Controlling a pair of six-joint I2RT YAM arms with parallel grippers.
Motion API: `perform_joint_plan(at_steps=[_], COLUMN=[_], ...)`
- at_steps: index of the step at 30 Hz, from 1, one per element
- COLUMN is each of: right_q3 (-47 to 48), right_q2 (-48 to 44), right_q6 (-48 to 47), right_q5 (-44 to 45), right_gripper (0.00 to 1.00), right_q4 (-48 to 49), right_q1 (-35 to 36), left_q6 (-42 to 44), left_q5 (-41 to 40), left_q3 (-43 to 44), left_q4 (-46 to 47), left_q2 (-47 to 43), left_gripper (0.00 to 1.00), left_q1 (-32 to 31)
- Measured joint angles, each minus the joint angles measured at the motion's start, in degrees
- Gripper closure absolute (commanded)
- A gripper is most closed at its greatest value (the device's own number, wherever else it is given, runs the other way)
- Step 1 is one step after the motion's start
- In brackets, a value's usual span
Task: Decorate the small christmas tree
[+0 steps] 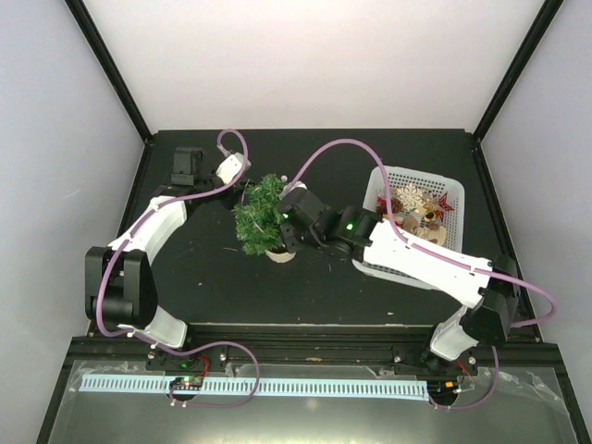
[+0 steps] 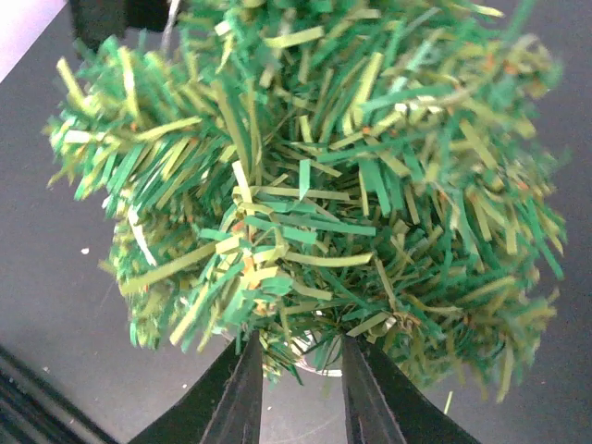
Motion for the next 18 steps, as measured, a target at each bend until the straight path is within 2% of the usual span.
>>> perform_joint_plan(at_steps=[7,18], right_q3=[-0.87,-3.76], right_q2=[-0.02,-0.46], right_q6=[-0.98,-3.67], right_q5=[-0.17,-0.22], right_gripper=[0.73,0.74], right_q4=[0.94,0.96], right_q1=[-4.0,-9.35], left_q6=[0.0,1.25], left_q5=[1.49,4.5], left_q3=[-1.2,-6.84], left_q4=[-0.55,-1.55], left_q2=[-1.25,-8.07], left_gripper=[0.98,0.98], left_q1=[0.0,0.0])
